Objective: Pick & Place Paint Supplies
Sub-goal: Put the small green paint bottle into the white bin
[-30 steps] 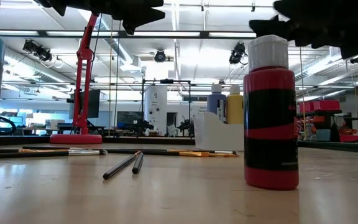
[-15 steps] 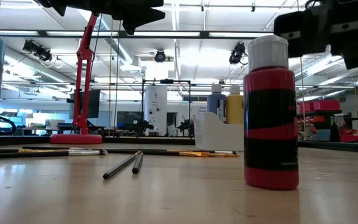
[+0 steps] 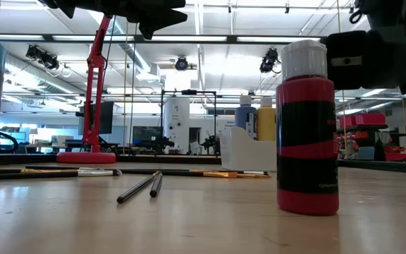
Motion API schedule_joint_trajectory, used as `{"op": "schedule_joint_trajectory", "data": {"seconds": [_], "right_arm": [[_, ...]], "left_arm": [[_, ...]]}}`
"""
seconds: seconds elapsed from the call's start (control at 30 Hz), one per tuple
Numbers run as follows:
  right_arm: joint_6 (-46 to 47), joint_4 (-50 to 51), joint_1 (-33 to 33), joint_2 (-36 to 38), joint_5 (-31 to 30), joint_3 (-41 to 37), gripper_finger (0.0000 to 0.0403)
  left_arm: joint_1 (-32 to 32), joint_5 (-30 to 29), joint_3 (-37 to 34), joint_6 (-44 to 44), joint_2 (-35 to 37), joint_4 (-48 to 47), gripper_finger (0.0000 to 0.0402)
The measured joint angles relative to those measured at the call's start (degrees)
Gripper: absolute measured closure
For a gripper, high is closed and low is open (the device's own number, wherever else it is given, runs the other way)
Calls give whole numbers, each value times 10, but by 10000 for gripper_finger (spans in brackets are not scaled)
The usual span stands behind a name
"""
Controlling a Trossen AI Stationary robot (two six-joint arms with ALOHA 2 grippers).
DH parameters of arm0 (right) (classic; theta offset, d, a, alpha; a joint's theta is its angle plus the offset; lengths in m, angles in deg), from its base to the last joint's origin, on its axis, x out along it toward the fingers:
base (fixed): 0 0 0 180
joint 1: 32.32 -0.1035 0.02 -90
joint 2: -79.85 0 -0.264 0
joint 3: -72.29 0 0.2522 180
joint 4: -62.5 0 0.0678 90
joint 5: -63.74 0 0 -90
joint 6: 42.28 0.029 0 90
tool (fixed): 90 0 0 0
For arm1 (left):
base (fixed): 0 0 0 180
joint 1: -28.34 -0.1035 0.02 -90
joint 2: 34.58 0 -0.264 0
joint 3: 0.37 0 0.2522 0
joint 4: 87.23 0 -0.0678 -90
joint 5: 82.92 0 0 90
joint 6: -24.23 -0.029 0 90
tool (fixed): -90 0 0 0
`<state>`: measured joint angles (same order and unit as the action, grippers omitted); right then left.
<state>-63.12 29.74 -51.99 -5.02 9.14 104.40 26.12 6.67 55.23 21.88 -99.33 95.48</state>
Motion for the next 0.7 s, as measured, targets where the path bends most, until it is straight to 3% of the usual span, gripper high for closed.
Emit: {"op": "schedule_joint_trajectory", "data": {"seconds": [0.47, 0.7], "right_arm": [[-3, -6, 0, -9, -4, 0, 193], [-2, -4, 0, -9, -5, 0, 249]], "left_arm": [[0, 0, 0, 0, 0, 0, 191], [0, 0, 0, 0, 0, 0, 191]]}}
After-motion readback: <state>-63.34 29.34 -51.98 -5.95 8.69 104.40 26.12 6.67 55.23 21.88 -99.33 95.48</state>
